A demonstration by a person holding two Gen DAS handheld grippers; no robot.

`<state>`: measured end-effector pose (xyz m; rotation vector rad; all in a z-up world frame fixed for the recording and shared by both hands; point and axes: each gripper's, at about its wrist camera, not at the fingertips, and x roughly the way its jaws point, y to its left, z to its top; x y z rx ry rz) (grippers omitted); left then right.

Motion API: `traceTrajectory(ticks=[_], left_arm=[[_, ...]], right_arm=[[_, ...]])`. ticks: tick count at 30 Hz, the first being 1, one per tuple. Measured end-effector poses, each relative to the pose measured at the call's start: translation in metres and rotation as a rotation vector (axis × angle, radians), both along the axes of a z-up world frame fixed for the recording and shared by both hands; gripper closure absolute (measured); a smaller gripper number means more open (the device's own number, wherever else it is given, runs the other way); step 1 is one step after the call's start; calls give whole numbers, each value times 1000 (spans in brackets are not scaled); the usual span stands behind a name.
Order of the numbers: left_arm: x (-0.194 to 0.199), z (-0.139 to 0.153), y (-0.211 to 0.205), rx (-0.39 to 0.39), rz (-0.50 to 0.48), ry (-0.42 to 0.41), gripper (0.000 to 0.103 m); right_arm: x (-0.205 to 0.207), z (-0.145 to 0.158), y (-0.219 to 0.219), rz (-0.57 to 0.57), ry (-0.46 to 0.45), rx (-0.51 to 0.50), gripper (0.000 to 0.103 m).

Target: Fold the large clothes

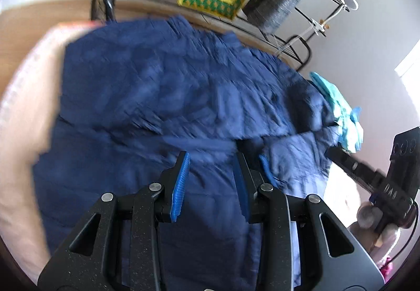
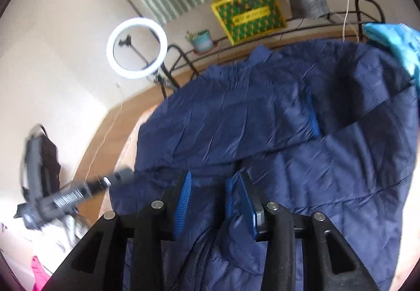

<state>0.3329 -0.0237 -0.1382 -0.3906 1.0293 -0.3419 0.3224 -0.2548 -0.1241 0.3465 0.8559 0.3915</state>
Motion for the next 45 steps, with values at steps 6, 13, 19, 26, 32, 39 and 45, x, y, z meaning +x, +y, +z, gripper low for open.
traceTrajectory(ticks=[6, 13, 19, 26, 32, 39, 45], left_arm=[[12, -31, -57, -138, -100, 148, 52], [33, -65, -119, -86, -151, 216, 52], [49, -57, -122, -65, -142, 125, 99], [82, 13, -85, 71, -73, -105, 100], [124, 27, -23, 216, 91, -164, 100], [154, -9, 9, 337, 164, -120, 100], [168, -37, 24, 372, 170, -82, 100]], right_arm=[[-11, 22, -58, -155, -56, -19, 63], [-18, 42, -113, -310, -92, 41, 63], [-19, 48, -141, -393, -97, 79, 63], [-19, 38, -162, -446, -59, 114, 63], [-15, 34, -163, -441, -40, 70, 63], [-10, 29, -156, -429, -24, 65, 63], [-5, 25, -149, -416, -7, 43, 63]])
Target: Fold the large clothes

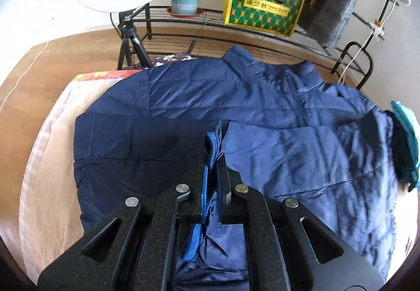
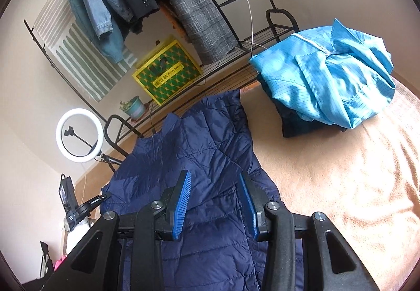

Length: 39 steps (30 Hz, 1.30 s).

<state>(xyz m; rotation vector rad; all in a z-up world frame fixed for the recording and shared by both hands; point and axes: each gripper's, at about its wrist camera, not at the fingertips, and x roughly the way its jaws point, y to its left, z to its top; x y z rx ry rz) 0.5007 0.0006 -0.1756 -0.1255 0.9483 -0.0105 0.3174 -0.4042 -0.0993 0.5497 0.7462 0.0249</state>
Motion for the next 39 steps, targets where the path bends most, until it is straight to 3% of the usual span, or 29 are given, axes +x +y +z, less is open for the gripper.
traceTrajectory(ticks=[9, 12, 19, 24, 26, 29, 35, 39], left_arm=[[12, -21, 10, 18, 39, 18, 100], [11, -21, 13, 34, 59, 66, 80], [-26, 30, 37, -6, 21, -15, 70], [-84, 67, 64, -20, -4, -54, 68], [-113, 77, 77, -28, -7, -61, 59], [-162, 87, 100, -33, 2, -65, 56], [-257, 81, 136, -100, 36, -13, 54], [-310, 64, 147, -150, 43, 39, 51]], right_arm=[[4, -3, 11, 15, 14, -15, 63], [6, -4, 13, 15, 21, -23, 63], [0, 1, 19, 30, 11, -50, 63], [-10, 9, 19, 23, -15, -82, 63], [-15, 11, 16, 25, -20, -57, 63], [-24, 16, 15, 35, -31, -73, 63], [-55, 17, 13, 69, -49, -176, 63], [-86, 6, 7, 83, -55, -247, 53]])
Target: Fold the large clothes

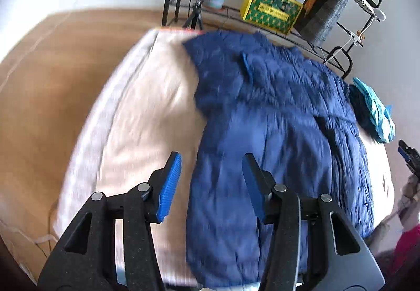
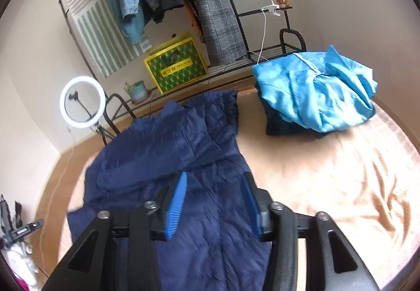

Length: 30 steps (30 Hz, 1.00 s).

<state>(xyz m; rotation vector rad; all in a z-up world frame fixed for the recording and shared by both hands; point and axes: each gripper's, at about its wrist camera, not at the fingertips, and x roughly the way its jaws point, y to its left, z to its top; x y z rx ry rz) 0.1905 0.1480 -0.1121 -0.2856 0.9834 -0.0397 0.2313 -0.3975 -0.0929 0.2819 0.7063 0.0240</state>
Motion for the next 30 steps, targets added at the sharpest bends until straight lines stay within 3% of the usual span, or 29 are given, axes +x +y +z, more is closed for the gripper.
traceTrajectory(ticks=[3, 9, 14, 17, 19, 23, 30], left_arm=[[-32, -18, 5, -59, 15, 34, 48], [-67, -62, 10, -171, 27, 135, 48], [-80, -85, 8, -214, 34, 160, 48], [-85, -95, 9, -207, 32, 178, 48], [-88, -105, 13, -243, 52, 209, 48], [-92, -114, 20, -345, 83, 223, 48], [-103, -120, 11, -385, 54, 223, 48]], right_arm=[[-24, -7, -7, -21, -8, -79, 48], [-69, -26, -29, -7, 55, -51, 39], [-98, -56, -29, 59, 158, -68, 36], [-113, -78, -30, 92, 231, -23, 36], [-122, -92, -32, 110, 274, 41, 36], [-132, -107, -31, 146, 311, 141, 36], [-147, -123, -24, 189, 357, 213, 37]])
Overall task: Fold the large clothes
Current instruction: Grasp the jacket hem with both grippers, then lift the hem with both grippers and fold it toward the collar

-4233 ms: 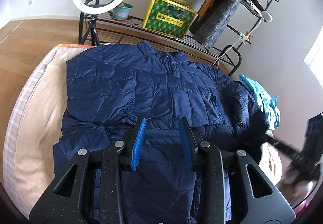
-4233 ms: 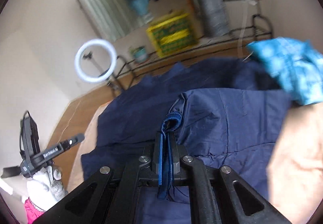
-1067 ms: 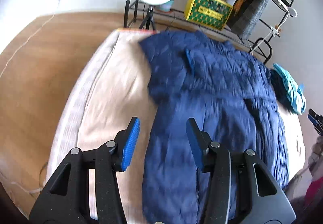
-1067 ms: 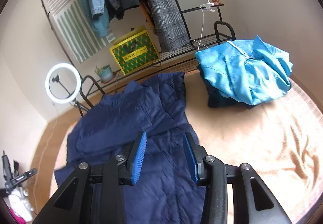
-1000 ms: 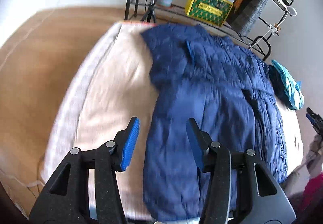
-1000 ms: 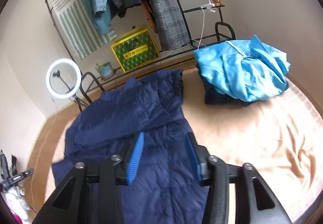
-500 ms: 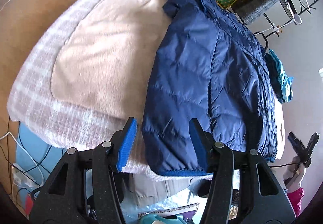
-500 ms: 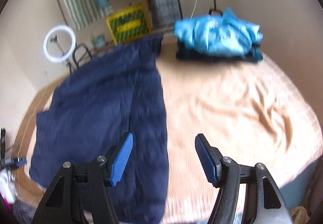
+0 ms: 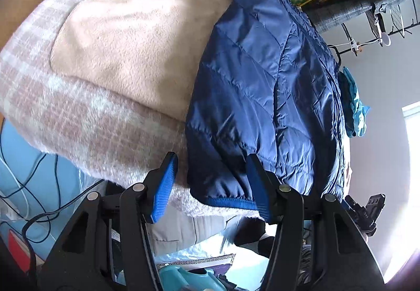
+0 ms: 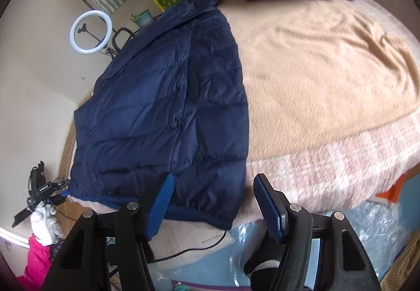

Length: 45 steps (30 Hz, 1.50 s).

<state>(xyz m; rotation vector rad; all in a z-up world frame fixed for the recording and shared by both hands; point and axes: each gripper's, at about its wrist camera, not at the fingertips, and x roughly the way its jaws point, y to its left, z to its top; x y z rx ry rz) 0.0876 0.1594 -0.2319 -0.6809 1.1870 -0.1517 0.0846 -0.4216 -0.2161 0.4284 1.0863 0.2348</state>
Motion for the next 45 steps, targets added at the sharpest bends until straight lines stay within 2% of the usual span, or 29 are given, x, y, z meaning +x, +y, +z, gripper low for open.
traceTrajectory(ticks=[1, 4, 5, 6, 8, 10, 11, 12, 13, 16, 18, 20, 22, 23, 25, 27, 29, 35, 38, 41, 45], left_arm=[[-1, 1, 0, 1, 1, -7, 49], [-2, 1, -4, -6, -15, -8, 72], [-2, 2, -6, 0, -23, -11, 73], [-2, 5, -9, 19, -32, -23, 76], [-2, 11, -15, 50, -55, -47, 90], [-3, 19, -17, 73, -59, -72, 95], [-4, 22, -18, 73, -59, -81, 96], [-6, 28, -17, 64, -55, -93, 97], [-10, 35, -16, 37, -47, -110, 98], [-24, 61, -9, -38, -31, -174, 98], [-35, 75, -11, -72, -37, -205, 98], [-42, 85, -20, -43, -68, -227, 98], [-45, 82, -31, 32, -110, -222, 99], [-44, 74, -34, 45, -120, -197, 99], [-43, 61, -35, 21, -111, -155, 99], [-45, 59, -36, 11, -110, -153, 99], [-48, 67, -37, -5, -104, -172, 99], [-46, 109, -40, -39, -100, -266, 100], [-40, 122, -44, -63, -99, -284, 100], [-27, 140, -43, -68, -95, -315, 100], [-1, 170, -38, -66, -69, -376, 100]], right_arm=[[-2, -2, 2, 9, 4, 8, 38], [-6, -4, 10, 34, 7, 23, 41], [-5, -4, 13, 44, 8, 22, 43], [-4, -5, 16, 53, 10, 17, 48], [-2, -5, 20, 66, 12, -2, 56], [-1, -5, 21, 69, 12, 0, 76], [-1, -3, 20, 65, 10, 3, 81], [-1, -1, 19, 61, 5, 8, 93], [-1, 3, 15, 48, -6, 16, 98], [-6, 20, 0, 14, -54, 95, 100], [-10, 37, -9, -4, -106, 108, 101], [-16, 56, -17, -21, -164, 106, 101], [-17, 65, -23, -33, -197, 82, 101], [-16, 64, -23, -34, -195, 70, 101], [-13, 52, -23, -37, -148, 61, 101], [-13, 42, -22, -38, -116, 60, 101], [-14, 44, -23, -40, -125, 76, 101], [-13, 73, -29, -60, -209, 126, 101], [-10, 89, -31, -74, -249, 149, 101], [0, 101, -35, -92, -270, 208, 101], [17, 126, -34, -99, -320, 218, 101]])
